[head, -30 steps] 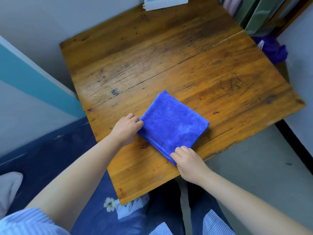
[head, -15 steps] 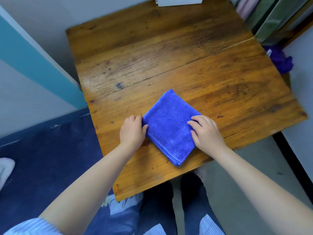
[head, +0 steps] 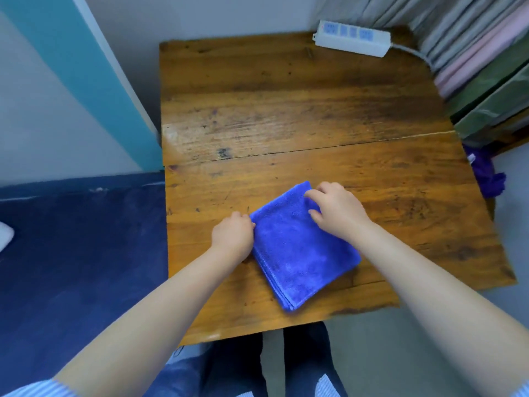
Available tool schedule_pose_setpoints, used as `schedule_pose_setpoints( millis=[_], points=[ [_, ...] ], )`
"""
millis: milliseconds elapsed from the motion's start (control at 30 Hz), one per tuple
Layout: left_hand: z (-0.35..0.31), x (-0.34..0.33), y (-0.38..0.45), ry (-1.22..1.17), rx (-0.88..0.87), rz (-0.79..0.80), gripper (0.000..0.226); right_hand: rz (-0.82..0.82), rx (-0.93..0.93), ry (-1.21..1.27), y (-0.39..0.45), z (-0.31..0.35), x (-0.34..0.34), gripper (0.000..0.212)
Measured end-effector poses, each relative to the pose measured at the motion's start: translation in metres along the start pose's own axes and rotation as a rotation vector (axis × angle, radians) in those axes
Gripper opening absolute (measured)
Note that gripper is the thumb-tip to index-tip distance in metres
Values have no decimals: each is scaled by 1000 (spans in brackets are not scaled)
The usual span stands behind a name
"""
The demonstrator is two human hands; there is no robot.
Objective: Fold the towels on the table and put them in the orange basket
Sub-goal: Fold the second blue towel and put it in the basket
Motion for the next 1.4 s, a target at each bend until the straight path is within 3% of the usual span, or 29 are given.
schedule_pose_setpoints(
  millis=[100, 200, 400, 533, 633, 700, 733, 800, 867, 933, 1033, 1133, 1400],
  points=[
    [2, 0, 1, -51, 29, 46, 30, 149, 93, -24, 32, 7, 9, 47],
    [4, 1, 1, -116, 50, 120, 28, 340, 119, -116, 52, 3, 7, 41],
    [6, 7, -1, -183, 107, 265, 27, 496, 320, -164, 59, 1, 18, 30],
    [6, 18, -17, -218, 144, 216, 18, 530, 442, -216, 55, -2, 32, 29],
    [2, 29, -36, -255, 159, 101, 4, 464, 550, -228, 43, -3, 42, 23],
    [1, 34, -51, -300, 176, 20, 8, 376, 608, -123, 33, -4, 49, 10],
    [1, 35, -58, -335, 185, -23, 6, 342, 627, -26, 26, -4, 52, 12],
    [2, 36, -77, -415, 207, -108, 3, 303, 648, 154, 13, -4, 56, 37],
    [4, 33, -97, -464, 244, -166, 8, 286, 679, 208, 0, 3, 59, 39],
    [6, 31, -121, -452, 276, -220, 10, 293, 715, 132, -15, 16, 61, 26],
    [5, 26, -160, -423, 324, -328, 11, 216, 825, -147, -41, 43, 70, 41],
    [5, 17, -209, -478, 396, -470, 9, 83, 947, -345, -75, 75, 80, 32],
    [-9, -44, -380, -700, 689, -887, 13, -180, 1165, -179, -206, 151, 84, 24]
  ],
)
Point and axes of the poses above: each hand's wrist, its own y-axis towards the middle knuckle, its own x-axis out of the back of the hand, z = x × y, the point moved 7 cm from there along y, towards the middle knuckle, and after that the axes turned 13 degrees about z, right-handed, at the moved point
